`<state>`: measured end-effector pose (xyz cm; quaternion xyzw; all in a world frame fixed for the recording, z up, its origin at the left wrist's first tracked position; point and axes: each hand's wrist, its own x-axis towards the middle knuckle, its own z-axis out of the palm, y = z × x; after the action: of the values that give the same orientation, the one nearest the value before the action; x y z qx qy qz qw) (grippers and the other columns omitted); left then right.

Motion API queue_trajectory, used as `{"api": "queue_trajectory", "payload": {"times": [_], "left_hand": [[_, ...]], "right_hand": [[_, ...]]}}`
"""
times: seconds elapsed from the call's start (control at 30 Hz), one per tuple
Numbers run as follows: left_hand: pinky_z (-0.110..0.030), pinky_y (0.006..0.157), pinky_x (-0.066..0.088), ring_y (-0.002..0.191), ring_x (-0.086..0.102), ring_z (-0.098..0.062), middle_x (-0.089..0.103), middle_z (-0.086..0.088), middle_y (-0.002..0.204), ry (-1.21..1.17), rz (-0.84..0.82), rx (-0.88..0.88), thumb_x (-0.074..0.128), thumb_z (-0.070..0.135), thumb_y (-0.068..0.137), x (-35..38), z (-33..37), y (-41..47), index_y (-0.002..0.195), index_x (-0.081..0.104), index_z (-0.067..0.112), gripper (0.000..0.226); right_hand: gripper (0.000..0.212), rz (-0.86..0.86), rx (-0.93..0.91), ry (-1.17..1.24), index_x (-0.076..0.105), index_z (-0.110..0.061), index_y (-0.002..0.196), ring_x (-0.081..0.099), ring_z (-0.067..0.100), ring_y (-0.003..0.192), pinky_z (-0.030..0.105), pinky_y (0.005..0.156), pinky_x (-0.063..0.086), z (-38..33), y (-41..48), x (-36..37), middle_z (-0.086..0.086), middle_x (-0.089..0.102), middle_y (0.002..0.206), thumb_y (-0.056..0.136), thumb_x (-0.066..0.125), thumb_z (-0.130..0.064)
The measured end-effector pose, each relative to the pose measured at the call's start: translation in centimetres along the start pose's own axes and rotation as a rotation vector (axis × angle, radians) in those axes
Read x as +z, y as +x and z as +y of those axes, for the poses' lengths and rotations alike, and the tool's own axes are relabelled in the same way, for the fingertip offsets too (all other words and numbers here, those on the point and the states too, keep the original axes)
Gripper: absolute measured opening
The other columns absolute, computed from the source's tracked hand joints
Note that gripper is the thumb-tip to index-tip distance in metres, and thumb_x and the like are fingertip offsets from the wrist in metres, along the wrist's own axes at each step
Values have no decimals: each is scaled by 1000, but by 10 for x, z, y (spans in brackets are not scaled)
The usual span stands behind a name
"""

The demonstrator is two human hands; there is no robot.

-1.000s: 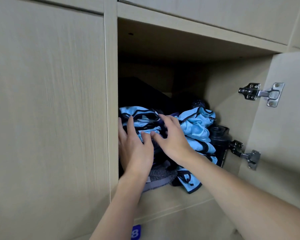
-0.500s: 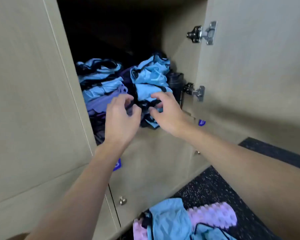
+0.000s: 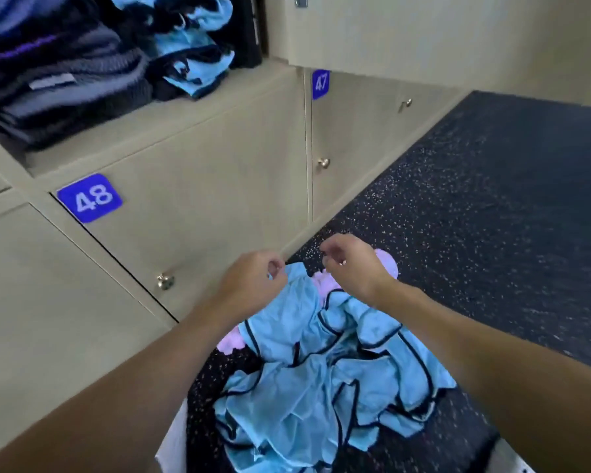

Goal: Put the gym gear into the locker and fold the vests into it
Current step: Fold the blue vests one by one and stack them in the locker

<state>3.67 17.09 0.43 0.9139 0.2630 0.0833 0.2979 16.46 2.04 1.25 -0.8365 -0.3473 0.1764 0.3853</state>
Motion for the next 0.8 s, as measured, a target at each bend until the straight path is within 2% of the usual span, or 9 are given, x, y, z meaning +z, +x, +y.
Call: {"api": "queue_trajectory", "payload": {"times": [0.07,0.17,0.27,0.4,0.47,0.53,0.6,0.7,0.8], "left_hand": [[-35,77,52,76,61,-17,62,14,77,42,-121,-76,65,21,86,30,-23,-5,87,64,28,7],[-33,83,48,95,62,-17,64,10,97,108,-254,-121,64,28,90,74,-37,-8,104,66,26,15],[-35,90,48,106,61,-22,64,1,111,106,-316,-34,66,30,91,117,-29,1,114,66,20,25],[-34,95,42,114,57,-24,59,-3,125,119,-303,115,67,29,92,157,-7,23,123,63,14,35],[-38,103,40,123,51,-23,53,-2,135,155,-279,145,66,29,93,169,-1,34,133,56,15,44],[-41,109,36,131,45,-23,48,-2,144,239,-286,126,64,30,94,176,0,42,143,47,17,53],[-40,111,33,133,42,-24,48,-2,144,291,-276,114,63,30,95,179,-1,49,144,45,17,54],[-39,107,35,128,45,-26,53,-2,138,258,-196,122,65,27,93,172,-8,53,139,51,18,49],[-40,104,33,126,48,-27,56,-3,135,287,-123,99,63,26,93,151,-28,56,135,55,16,44]], "right_hand": [[17,-51,76,0,62,6,105,59,34,94,36,80,43,33,-5,15,22,65,99,92,53,-2],[22,-78,148,-43,64,-2,113,55,22,96,30,80,40,83,-11,27,13,62,109,93,59,-8],[33,-33,250,-145,61,-14,126,51,28,116,37,96,43,131,-16,26,11,56,124,93,62,-19],[54,-17,432,-82,43,-18,143,52,31,119,40,94,47,177,-27,17,14,52,133,94,63,-27],[58,-30,490,48,38,-17,146,59,26,105,34,80,48,191,-32,16,12,59,123,94,64,-25],[52,-20,500,90,42,-14,141,59,19,79,30,66,45,202,-34,19,5,64,91,94,63,-19],[39,0,491,60,52,-12,132,56,17,70,28,63,46,208,-36,24,0,62,76,94,61,-14],[28,24,445,16,62,-11,121,61,18,83,33,78,52,207,-33,27,-2,65,87,93,62,-15],[24,68,356,-26,64,-10,117,61,18,91,35,85,51,191,-20,31,1,64,97,94,61,-16]]}}
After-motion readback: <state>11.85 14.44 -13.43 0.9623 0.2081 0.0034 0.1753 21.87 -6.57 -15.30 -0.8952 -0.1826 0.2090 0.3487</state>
